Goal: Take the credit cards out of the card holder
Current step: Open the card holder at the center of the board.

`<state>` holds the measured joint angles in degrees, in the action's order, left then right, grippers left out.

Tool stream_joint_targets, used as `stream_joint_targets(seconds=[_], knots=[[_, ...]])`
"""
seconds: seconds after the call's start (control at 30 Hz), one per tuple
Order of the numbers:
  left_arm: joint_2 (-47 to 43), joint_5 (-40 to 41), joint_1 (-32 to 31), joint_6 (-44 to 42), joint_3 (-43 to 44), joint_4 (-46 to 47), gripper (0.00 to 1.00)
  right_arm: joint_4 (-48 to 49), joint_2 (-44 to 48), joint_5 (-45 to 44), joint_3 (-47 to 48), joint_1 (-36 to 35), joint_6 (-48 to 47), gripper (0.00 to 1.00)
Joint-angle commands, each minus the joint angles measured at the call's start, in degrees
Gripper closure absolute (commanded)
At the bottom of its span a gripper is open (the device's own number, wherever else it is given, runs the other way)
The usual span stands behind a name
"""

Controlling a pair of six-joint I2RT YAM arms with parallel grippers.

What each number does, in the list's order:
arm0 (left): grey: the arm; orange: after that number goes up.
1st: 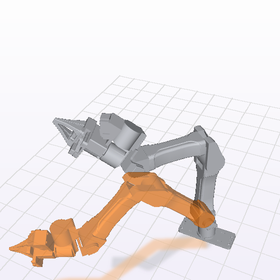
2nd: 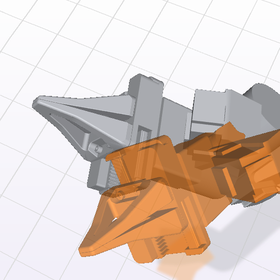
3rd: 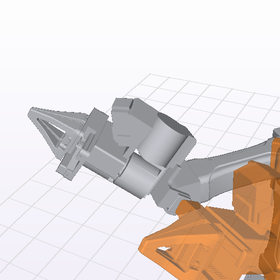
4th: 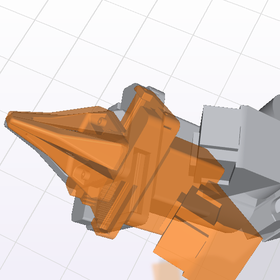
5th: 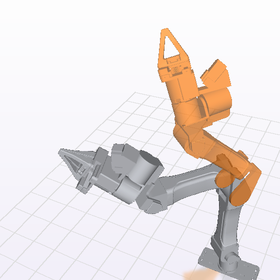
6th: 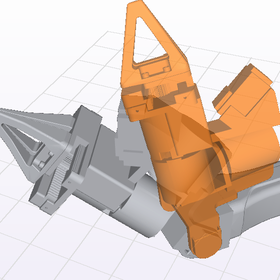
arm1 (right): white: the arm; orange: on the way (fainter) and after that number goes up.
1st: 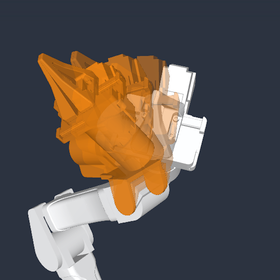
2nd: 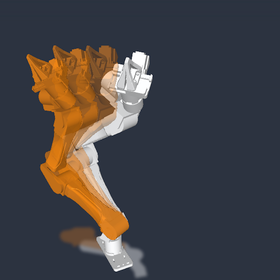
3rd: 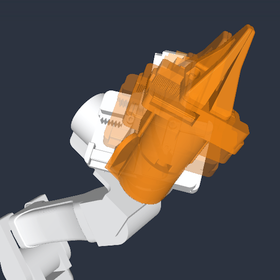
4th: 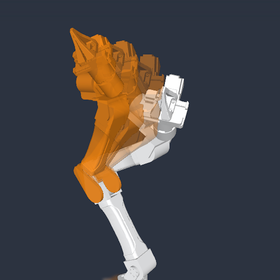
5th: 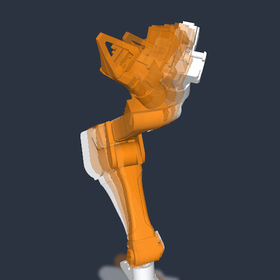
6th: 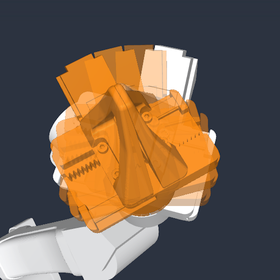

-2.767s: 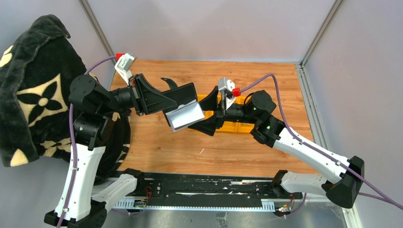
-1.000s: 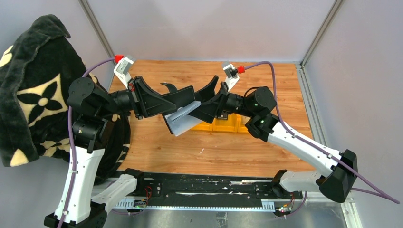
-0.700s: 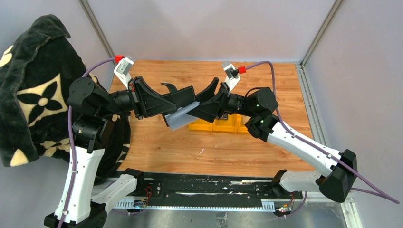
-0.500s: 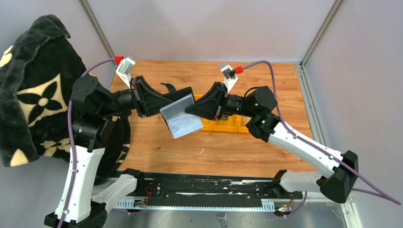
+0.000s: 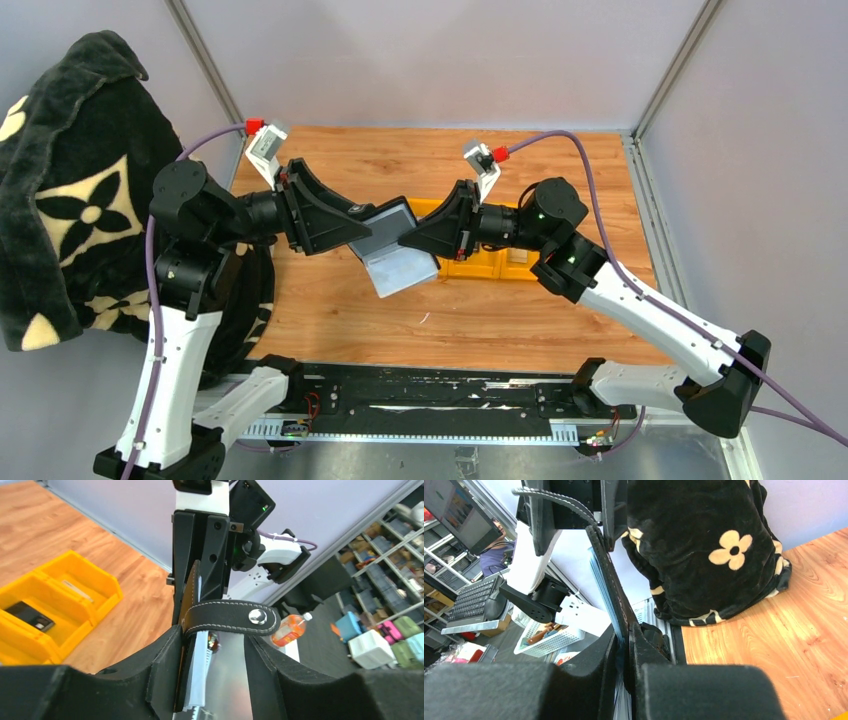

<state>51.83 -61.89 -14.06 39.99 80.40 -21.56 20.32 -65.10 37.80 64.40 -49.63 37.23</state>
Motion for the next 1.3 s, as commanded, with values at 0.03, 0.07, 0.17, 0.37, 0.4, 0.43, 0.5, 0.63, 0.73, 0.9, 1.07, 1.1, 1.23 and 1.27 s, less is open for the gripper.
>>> stream_joint_targets(seconds=[0.03, 0.07, 0.17, 0.37, 0.4, 0.43, 0.5, 0.63, 0.73, 0.9, 1.07, 1.1, 1.23, 1.27], knots=[[-1.6, -6.6, -0.2, 3.9, -4.2, 3.8, 0.58, -1.2, 0.6, -0.8, 4.1, -0.2, -3.1, 0.96], [-1.9, -6.7, -0.1, 3.3, -4.5, 3.5, 0.62, -1.2, 0.6, -0.4, 4.4, -0.2, -3.4, 0.96], [-2.0, -5.6, -0.2, 0.0, -3.4, 0.8, 0.79, -0.9, 0.7, 1.1, 4.4, -0.2, -4.4, 0.95], [-2.4, 0.2, -0.2, -4.2, -1.4, -0.2, 1.00, -0.3, 0.2, 2.2, 3.3, -0.2, -2.7, 0.82], [-2.7, 1.7, -0.2, -5.6, -1.0, -0.5, 1.00, -0.1, -0.1, 2.7, 2.9, -0.2, -1.5, 0.75], [-3.0, 4.0, -0.2, -7.4, -0.5, -1.6, 1.00, 0.6, -0.3, 3.6, 2.4, -0.2, -0.1, 0.68], [-3.5, 9.3, -0.2, -11.7, 0.8, -4.5, 1.00, 4.9, -0.7, 6.4, 0.6, -0.2, 2.6, 0.62], [-4.2, 17.0, -0.2, -14.2, 1.7, -6.3, 1.00, 10.8, 0.6, 9.1, -3.5, -0.2, 6.0, 0.49], [-4.0, 18.4, -0.2, -13.8, 2.2, -7.2, 1.00, 12.3, 2.5, 10.2, -6.6, -0.3, 5.3, 0.42], [-1.9, 15.7, -0.2, -9.9, 3.1, -7.2, 1.00, 14.9, 5.2, 11.0, -9.6, -0.7, 3.9, 0.38], [-1.1, 14.3, -0.2, -7.5, 3.4, -6.0, 1.00, 13.4, 7.3, 10.8, -10.2, -1.0, 0.5, 0.38], [-1.0, 14.1, -0.2, -6.9, 3.4, -5.7, 1.00, 12.6, 7.4, 10.7, -10.1, -1.0, -0.3, 0.39], [-0.7, 12.8, -0.2, -5.0, 3.5, -4.7, 1.00, 8.8, 7.6, 8.5, -8.9, -1.2, -3.1, 0.46], [-0.8, 12.5, -0.2, -4.4, 3.5, -4.4, 1.00, 6.8, 7.5, 7.4, -8.4, -1.2, -4.1, 0.49]])
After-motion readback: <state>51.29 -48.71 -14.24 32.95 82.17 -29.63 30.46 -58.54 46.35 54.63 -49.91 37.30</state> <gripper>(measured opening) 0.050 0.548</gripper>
